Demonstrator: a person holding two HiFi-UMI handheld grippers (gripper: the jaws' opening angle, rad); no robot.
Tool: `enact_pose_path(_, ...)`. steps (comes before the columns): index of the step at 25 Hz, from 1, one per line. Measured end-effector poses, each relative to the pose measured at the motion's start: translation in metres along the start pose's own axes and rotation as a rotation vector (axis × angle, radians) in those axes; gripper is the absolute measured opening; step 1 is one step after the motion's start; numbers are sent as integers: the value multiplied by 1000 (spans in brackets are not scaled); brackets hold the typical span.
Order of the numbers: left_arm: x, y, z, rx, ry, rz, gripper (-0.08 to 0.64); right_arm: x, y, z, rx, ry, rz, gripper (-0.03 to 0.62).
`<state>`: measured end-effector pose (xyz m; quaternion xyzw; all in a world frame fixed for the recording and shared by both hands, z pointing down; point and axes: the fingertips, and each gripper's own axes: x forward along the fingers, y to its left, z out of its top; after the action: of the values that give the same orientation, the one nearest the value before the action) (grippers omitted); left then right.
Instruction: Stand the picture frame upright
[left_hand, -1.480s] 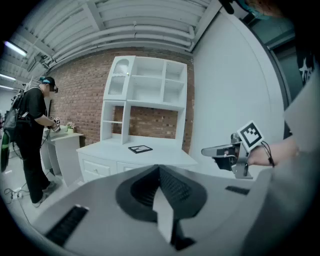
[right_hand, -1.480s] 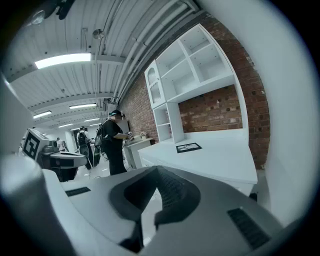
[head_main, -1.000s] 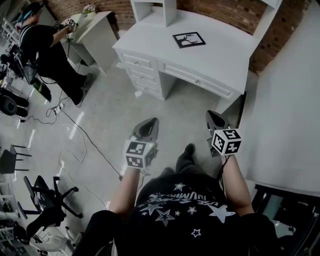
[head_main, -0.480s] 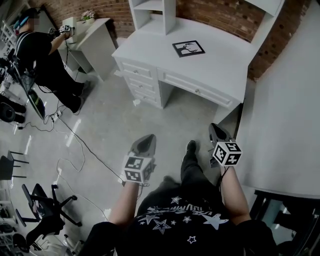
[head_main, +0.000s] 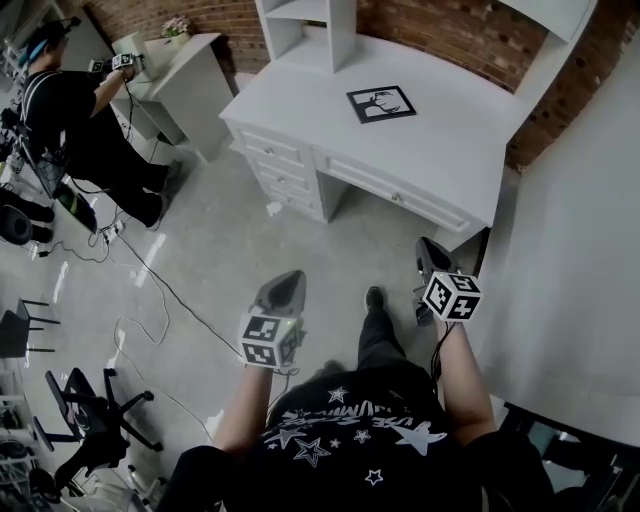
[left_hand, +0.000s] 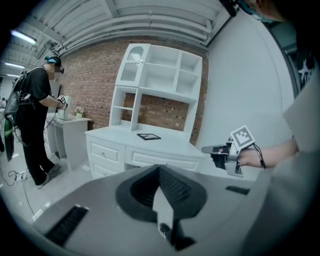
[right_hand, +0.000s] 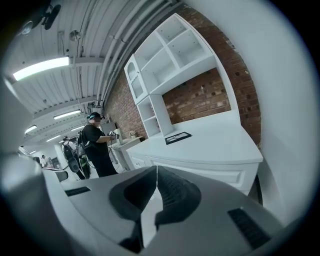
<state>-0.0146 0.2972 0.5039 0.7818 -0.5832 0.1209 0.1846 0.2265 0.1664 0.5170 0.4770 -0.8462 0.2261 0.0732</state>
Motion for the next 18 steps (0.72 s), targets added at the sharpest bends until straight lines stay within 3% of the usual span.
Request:
enact_pose_path(14,118,33,72,-34,19,103,18,125,-83,79,61,50,40,17)
enact_pose_path(18,145,39,88,-37,27,137,18,149,-101,85,82,66,61,17)
